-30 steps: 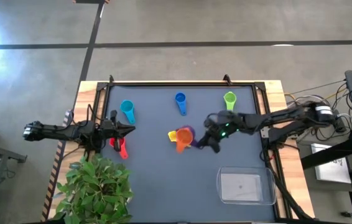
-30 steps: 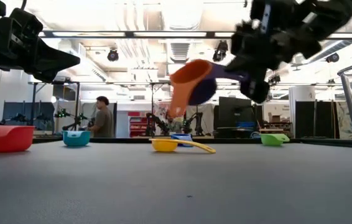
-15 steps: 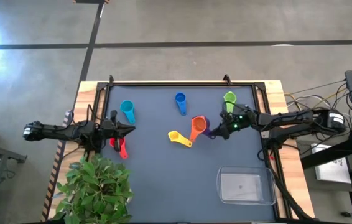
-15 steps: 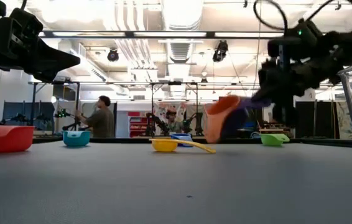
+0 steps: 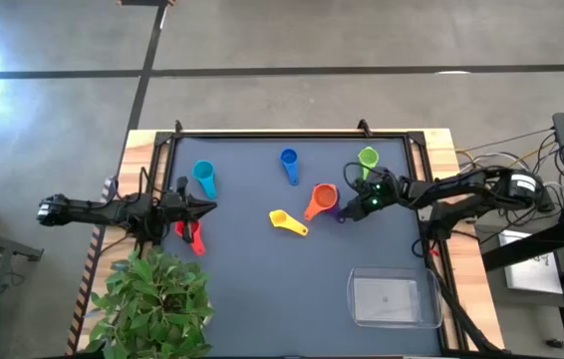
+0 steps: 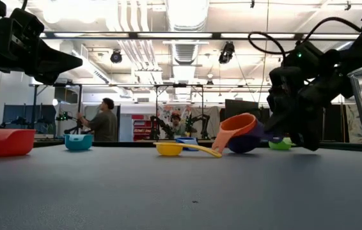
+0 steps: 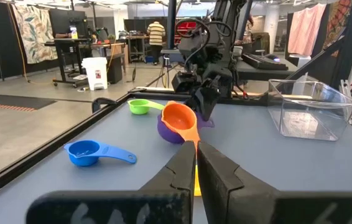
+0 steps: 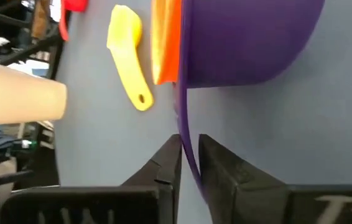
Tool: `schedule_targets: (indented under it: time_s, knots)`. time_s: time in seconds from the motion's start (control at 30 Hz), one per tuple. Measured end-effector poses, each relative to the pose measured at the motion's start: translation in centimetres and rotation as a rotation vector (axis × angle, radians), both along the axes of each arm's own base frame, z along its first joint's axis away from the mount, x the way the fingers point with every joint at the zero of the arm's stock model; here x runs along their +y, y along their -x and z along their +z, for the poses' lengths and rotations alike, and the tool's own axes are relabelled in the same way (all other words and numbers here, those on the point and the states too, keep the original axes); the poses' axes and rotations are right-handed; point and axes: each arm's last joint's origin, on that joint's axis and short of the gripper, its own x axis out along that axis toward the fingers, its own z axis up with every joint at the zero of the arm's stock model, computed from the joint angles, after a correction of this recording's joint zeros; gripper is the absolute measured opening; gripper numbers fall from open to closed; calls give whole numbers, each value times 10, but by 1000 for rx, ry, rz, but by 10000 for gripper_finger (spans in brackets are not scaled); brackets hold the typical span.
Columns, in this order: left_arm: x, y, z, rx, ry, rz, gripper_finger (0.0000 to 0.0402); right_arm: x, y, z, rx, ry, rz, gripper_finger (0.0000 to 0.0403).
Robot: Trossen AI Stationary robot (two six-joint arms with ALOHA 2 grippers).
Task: Nest measuring cups in basket
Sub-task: Move the stacked measuring cups to the top middle of the table, then stack the red measuring cup on top of the orange measuring cup
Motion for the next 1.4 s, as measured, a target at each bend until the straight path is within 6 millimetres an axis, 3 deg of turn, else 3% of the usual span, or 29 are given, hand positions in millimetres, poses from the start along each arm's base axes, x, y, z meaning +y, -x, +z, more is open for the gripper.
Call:
schedule_targets:
  time_s: [0.37,0.6,0.83,1.0,1.23,1.4]
  knots:
    - [0,0,0,0,0,0,0,-2,-4,8,69,45,56,170]
    - [0,0,0,0,0,0,0,-2,-5,27,95,76,93,217]
    - [0,0,0,0,0,0,0,0,5,60,141,164,70,231]
    - [0,0,0,0,0,0,0,-1,13,90,203,377,45,231]
    - [0,0,0,0,0,0,0,-5,6,135,76,665,150,230]
    - [0,0,0,0,0,0,0,-7,2,147,57,725,176,226]
